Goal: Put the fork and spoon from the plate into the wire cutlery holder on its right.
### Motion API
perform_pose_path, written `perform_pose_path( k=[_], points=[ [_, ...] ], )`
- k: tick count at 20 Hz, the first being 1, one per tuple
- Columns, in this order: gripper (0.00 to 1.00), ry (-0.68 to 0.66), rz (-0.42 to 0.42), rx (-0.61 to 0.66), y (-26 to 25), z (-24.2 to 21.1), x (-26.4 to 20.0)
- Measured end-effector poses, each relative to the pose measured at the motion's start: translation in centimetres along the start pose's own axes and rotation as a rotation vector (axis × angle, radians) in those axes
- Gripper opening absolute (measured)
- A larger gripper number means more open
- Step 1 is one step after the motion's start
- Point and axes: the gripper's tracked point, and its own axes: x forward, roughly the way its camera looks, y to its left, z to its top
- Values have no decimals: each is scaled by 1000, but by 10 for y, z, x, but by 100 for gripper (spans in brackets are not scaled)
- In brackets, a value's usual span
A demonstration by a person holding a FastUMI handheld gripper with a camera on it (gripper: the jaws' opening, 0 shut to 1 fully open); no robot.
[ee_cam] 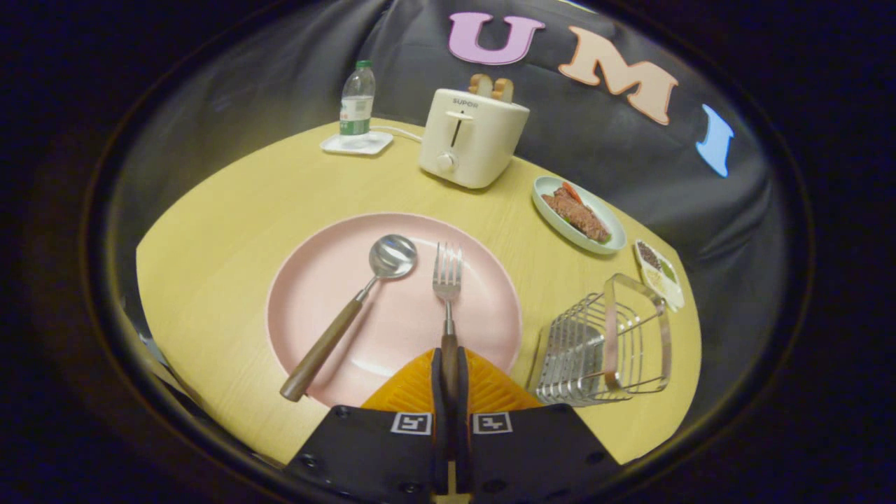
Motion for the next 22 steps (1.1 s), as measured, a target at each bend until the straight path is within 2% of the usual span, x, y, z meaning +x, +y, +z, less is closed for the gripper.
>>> perform_pose_path(
  k=[5, 11, 17, 22],
  points=[
    [7, -8, 42, 6, -17, 26, -24],
    [7, 8, 69, 14, -65, 46, -58],
    [7, 86, 81, -10, -128, 32, -83],
    [7, 181, 128, -71, -151, 7, -92]
  ],
)
